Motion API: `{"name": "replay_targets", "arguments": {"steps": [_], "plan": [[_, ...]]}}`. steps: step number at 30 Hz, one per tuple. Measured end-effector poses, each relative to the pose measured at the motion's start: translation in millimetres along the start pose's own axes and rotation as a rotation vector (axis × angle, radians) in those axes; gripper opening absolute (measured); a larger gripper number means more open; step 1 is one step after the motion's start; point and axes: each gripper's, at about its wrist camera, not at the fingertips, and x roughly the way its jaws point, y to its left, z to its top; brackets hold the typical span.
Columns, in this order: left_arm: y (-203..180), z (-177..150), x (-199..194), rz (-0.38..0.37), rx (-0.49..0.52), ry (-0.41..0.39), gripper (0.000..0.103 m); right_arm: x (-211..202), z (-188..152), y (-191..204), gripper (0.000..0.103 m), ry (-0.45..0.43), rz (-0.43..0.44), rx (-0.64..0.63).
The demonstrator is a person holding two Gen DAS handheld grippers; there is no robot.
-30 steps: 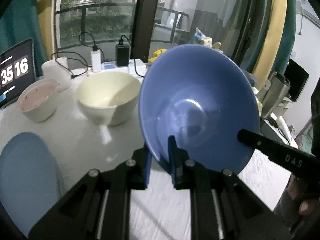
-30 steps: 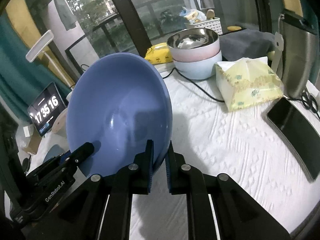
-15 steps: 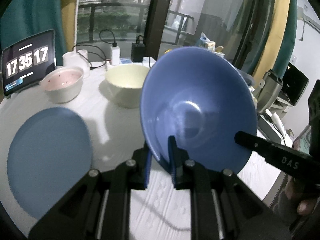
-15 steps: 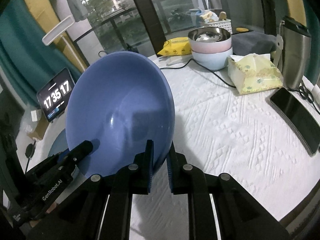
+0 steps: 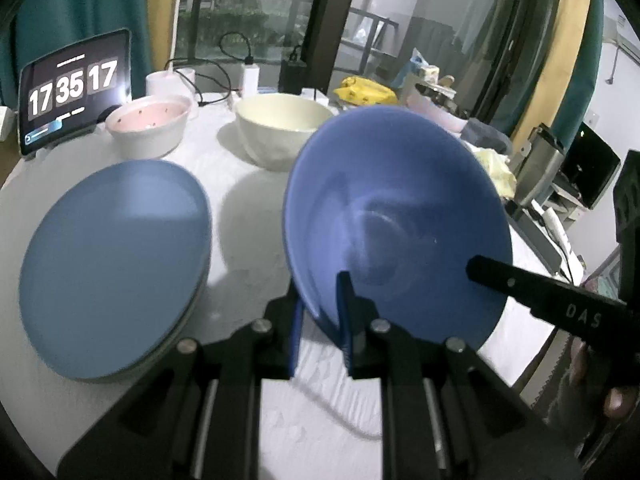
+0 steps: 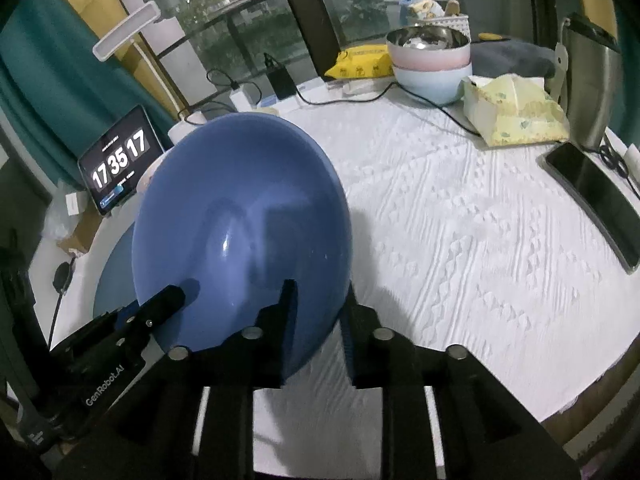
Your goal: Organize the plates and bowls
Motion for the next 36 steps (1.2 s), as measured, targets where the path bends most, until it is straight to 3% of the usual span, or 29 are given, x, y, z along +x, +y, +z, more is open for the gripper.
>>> {"name": "replay_targets", "arguments": {"steps": [5, 9, 26, 36], "plan": [[5.0, -0.8, -1.5, -0.006, -0.009, 0.002, 0.016, 0.5, -0.6, 2.1, 0.025, 0.008, 0.002, 0.0], [7.3, 1.5, -6.0, -0.012, -0.001, -0.009, 0.017, -1.1, 5.1, 2.2, 0.042, -0.004, 0.005, 0.006], [23.5, 20.1, -18.2, 0.002, -0.046, -0.023, 0.02, -6.2, 36.3, 9.7, 0.043, -0.047, -0.029, -0.052], [25.2, 28.2, 1.7, 0.03, -0.004, 0.031, 0.025, -3.9, 55.9, 25.6, 0.043, -0.062, -0.017, -0.093]]}}
